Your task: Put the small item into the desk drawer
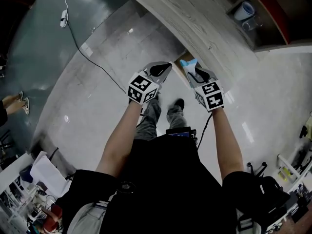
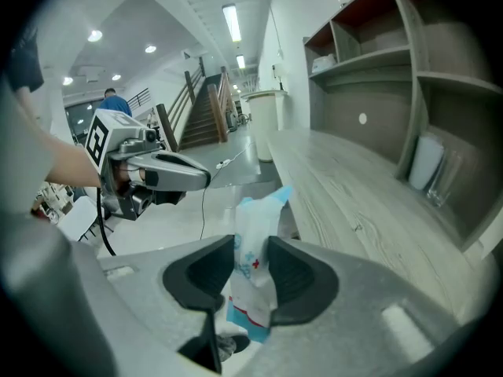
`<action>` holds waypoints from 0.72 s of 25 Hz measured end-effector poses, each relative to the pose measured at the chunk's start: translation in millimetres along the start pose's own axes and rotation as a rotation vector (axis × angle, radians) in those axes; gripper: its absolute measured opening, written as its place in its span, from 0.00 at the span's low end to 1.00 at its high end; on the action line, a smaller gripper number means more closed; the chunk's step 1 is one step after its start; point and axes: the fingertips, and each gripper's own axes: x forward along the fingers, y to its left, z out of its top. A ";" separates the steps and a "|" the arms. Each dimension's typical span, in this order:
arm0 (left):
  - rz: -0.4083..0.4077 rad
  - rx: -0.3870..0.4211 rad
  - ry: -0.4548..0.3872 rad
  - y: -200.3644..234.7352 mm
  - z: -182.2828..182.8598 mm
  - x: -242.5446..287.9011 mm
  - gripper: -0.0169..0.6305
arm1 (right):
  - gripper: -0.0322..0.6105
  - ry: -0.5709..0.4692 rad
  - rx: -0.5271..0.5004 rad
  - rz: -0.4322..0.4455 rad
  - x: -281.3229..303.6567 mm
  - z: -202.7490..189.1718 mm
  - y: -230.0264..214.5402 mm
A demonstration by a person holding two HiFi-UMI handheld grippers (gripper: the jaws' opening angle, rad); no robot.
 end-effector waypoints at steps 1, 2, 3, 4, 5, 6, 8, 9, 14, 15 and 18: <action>0.002 -0.005 0.003 2.1 -3.4 1.3 0.03 | 0.26 0.012 -0.003 0.001 4.7 -2.2 0.1; 0.002 -0.009 0.005 3.4 -6.7 2.6 0.03 | 0.26 0.022 -0.007 0.001 9.5 -5.4 -0.7; 0.002 -0.012 0.008 4.1 -10.1 3.7 0.03 | 0.26 0.032 -0.012 -0.001 14.2 -9.4 -2.0; 0.002 -0.016 0.010 4.8 -13.6 4.8 0.03 | 0.26 0.041 -0.017 -0.003 18.9 -13.3 -3.1; 0.002 -0.020 0.012 5.5 -17.1 5.9 0.03 | 0.26 0.051 -0.019 -0.003 23.7 -16.9 -3.7; 0.002 -0.024 0.014 6.4 -20.7 7.1 0.03 | 0.26 0.060 -0.019 -0.002 28.3 -20.1 -4.2; 0.003 -0.033 0.017 8.3 -27.1 9.1 0.03 | 0.26 0.077 -0.022 -0.003 37.0 -25.6 -5.1; 0.004 -0.036 0.019 9.3 -29.9 9.9 0.03 | 0.26 0.085 -0.026 -0.003 40.9 -28.1 -5.5; 0.010 -0.049 0.024 14.7 -43.8 11.9 0.03 | 0.26 0.120 -0.035 -0.003 57.5 -40.3 -5.5; 0.012 -0.051 0.025 15.7 -46.5 12.1 0.03 | 0.26 0.125 -0.035 -0.003 60.4 -42.7 -5.2; 0.017 -0.056 0.030 18.8 -53.5 13.2 0.03 | 0.26 0.140 -0.034 -0.003 69.3 -49.6 -5.6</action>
